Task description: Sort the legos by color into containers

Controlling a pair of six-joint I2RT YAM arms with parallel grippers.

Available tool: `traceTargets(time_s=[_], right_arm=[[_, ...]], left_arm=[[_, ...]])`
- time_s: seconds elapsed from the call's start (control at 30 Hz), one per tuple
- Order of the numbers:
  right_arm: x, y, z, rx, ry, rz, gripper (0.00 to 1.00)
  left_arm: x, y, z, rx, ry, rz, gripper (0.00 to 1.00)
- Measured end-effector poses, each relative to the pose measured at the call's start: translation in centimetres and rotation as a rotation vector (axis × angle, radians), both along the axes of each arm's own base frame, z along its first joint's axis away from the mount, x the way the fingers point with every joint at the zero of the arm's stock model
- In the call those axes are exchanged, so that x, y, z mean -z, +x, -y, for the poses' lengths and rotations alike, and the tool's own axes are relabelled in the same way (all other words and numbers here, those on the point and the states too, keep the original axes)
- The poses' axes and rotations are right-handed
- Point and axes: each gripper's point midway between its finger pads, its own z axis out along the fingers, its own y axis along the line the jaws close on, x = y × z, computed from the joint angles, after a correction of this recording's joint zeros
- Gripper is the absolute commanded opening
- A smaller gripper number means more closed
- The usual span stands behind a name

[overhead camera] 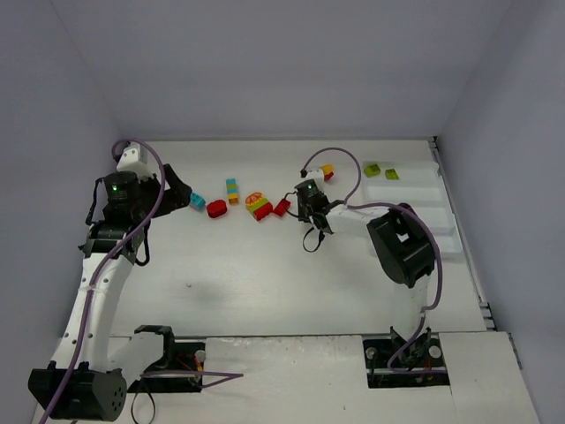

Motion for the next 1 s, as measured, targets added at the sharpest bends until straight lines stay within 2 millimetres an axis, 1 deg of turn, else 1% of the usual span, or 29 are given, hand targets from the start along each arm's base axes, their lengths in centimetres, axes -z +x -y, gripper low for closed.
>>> traceTargets(time_s=[0.1,0.17,0.23,0.3,0.37,0.4,0.47,0.5,0.57,0.63,0.7,0.77,0.87,1.0], right_arm=[[-0.8,-0.3,1.3,0.003,-0.037,0.01,0.0],[-2.2,0.0,2.4,0.01,-0.05,0.034,0.0],[-4.6,0.9,4.2,0.04,-0.044,0.077,0.0],[-7.7,2.4,7.4,0.103,-0.029,0.137,0.0],[-10.2,3.7,11.7,0.191,-0.022,0.188,0.02],[-11.0,4.3,13.8,0.231,-0.023,0.208,0.03],[-12.0,5.1,17.9,0.312,-0.038,0.228,0.04],[-12.1,5.3,19.7,0.348,-0.048,0.229,0.04],[-11.9,5.6,22.2,0.39,-0.065,0.218,0.06],[-11.5,6.0,24.0,0.42,-0.076,0.204,0.07],[-10.9,6.7,25.2,0.435,-0.085,0.191,0.08],[-10.1,7.3,26.2,0.445,-0.098,0.174,0.09],[-8.7,8.0,27.1,0.448,-0.112,0.145,0.12],[-6.4,8.3,27.5,0.432,-0.129,0.094,0.19]], left_arm=[[0.0,0.0,0.0,0.0,0.0,0.0,0.78],[0.0,0.0,0.0,0.001,0.0,0.0,0.78],[0.0,0.0,0.0,0.002,-0.001,-0.001,0.78],[0.1,0.0,0.1,0.003,-0.002,-0.002,0.78],[0.1,0.0,0.1,0.003,-0.002,-0.002,0.78],[0.1,0.0,0.1,0.003,-0.001,-0.003,0.78],[0.1,0.0,0.1,0.003,-0.001,-0.003,0.78],[0.1,0.0,0.1,0.003,-0.001,-0.003,0.78],[0.1,0.0,0.1,0.003,-0.001,-0.003,0.78],[0.1,0.0,0.1,0.003,-0.001,-0.003,0.78],[0.1,0.0,0.1,0.003,-0.001,-0.003,0.78],[0.1,0.0,0.1,0.003,-0.001,-0.003,0.78],[0.1,0.0,0.1,0.004,-0.001,-0.003,0.78],[0.1,0.0,0.1,0.005,-0.001,-0.003,0.78]])
